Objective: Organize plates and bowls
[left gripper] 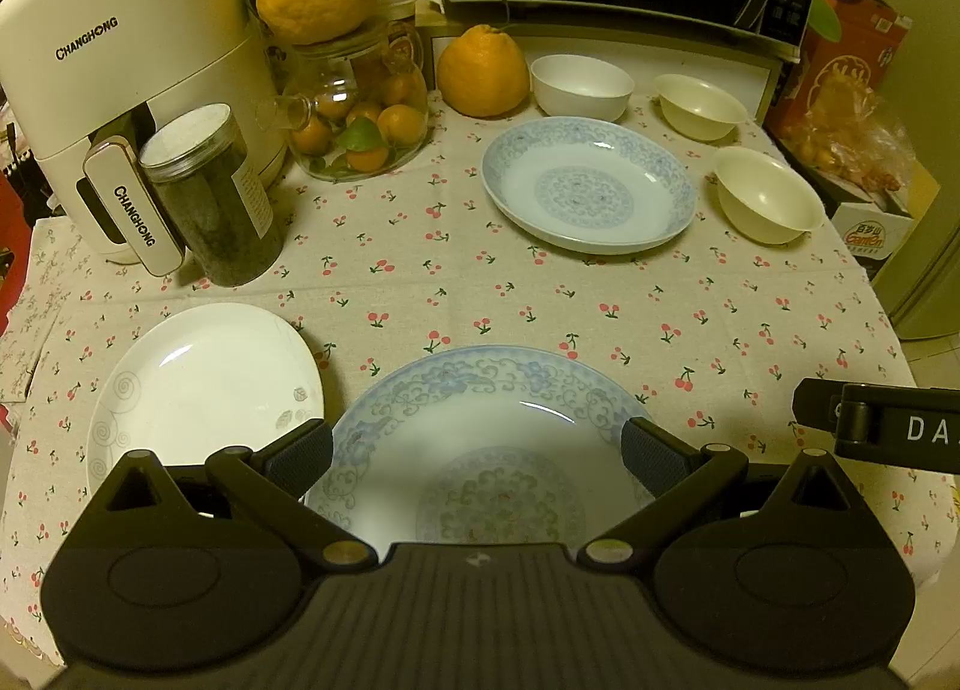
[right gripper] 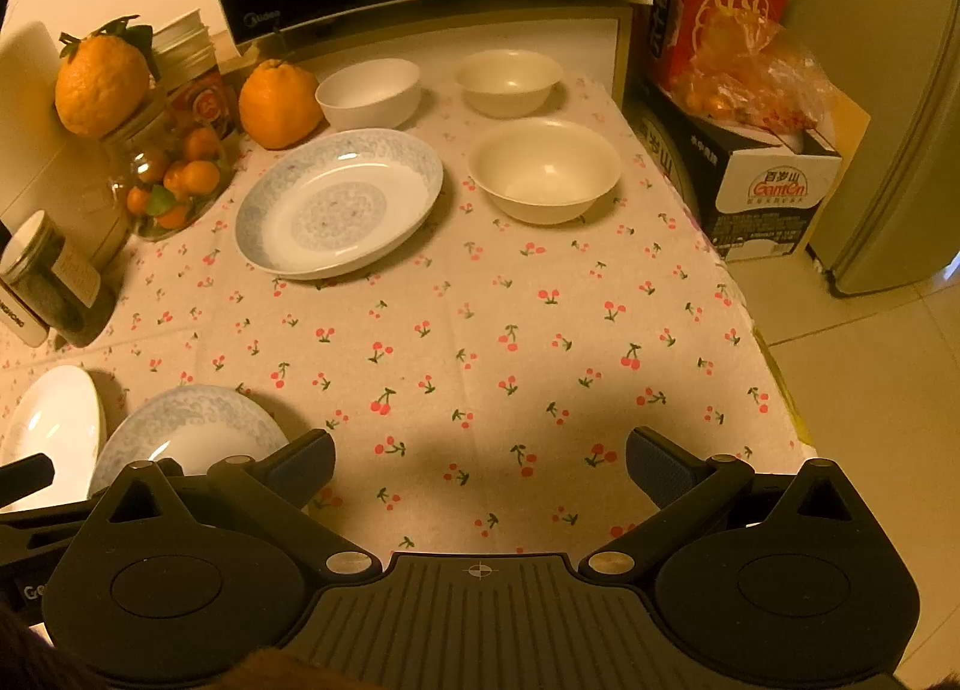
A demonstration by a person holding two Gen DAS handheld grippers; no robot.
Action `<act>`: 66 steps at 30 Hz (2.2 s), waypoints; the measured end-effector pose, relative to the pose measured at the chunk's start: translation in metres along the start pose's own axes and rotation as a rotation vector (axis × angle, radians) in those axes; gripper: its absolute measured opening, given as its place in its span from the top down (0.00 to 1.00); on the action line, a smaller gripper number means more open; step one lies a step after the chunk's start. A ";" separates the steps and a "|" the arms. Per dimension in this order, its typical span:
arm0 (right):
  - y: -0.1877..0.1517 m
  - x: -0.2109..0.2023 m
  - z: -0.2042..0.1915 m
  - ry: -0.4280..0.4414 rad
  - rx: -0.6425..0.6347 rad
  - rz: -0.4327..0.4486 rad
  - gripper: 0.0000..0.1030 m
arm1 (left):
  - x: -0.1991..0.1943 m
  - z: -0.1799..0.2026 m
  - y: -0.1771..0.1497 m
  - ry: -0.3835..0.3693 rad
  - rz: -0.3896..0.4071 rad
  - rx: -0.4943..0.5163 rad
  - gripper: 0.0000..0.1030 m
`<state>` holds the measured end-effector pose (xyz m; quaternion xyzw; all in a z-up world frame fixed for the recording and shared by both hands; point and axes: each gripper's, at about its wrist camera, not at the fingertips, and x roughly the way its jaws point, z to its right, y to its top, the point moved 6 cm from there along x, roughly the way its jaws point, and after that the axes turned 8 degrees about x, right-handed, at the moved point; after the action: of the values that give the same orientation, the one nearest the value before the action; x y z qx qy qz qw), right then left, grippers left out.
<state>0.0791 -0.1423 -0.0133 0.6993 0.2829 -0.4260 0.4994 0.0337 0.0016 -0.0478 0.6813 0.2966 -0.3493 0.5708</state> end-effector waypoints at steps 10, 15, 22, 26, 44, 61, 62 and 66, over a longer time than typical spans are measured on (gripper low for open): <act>0.000 0.000 0.001 0.001 0.003 -0.004 0.00 | 0.000 0.001 -0.001 0.001 0.000 0.002 0.00; 0.000 0.001 0.001 0.001 0.004 -0.006 0.00 | 0.000 0.001 -0.001 -0.001 0.000 0.003 0.00; 0.000 0.001 0.001 0.000 0.004 -0.007 0.00 | 0.000 0.001 -0.001 0.000 0.000 0.001 0.00; 0.000 0.002 0.001 0.003 0.007 -0.014 0.00 | 0.000 0.001 -0.001 -0.002 -0.001 0.003 0.00; 0.006 0.007 -0.002 0.012 0.017 -0.032 0.00 | 0.003 -0.003 0.003 -0.012 -0.016 -0.002 0.00; 0.051 0.027 0.007 0.085 0.103 -0.024 0.00 | 0.019 -0.015 0.032 -0.024 -0.036 -0.041 0.00; 0.054 0.029 0.008 0.092 0.112 -0.026 0.00 | 0.020 -0.016 0.035 -0.024 -0.036 -0.045 0.00; 0.066 0.036 0.011 0.130 0.173 -0.033 0.00 | 0.024 -0.018 0.049 -0.022 -0.042 -0.064 0.00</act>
<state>0.1471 -0.1768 -0.0157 0.7613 0.2885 -0.4108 0.4105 0.0895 0.0111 -0.0381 0.6524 0.3155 -0.3592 0.5880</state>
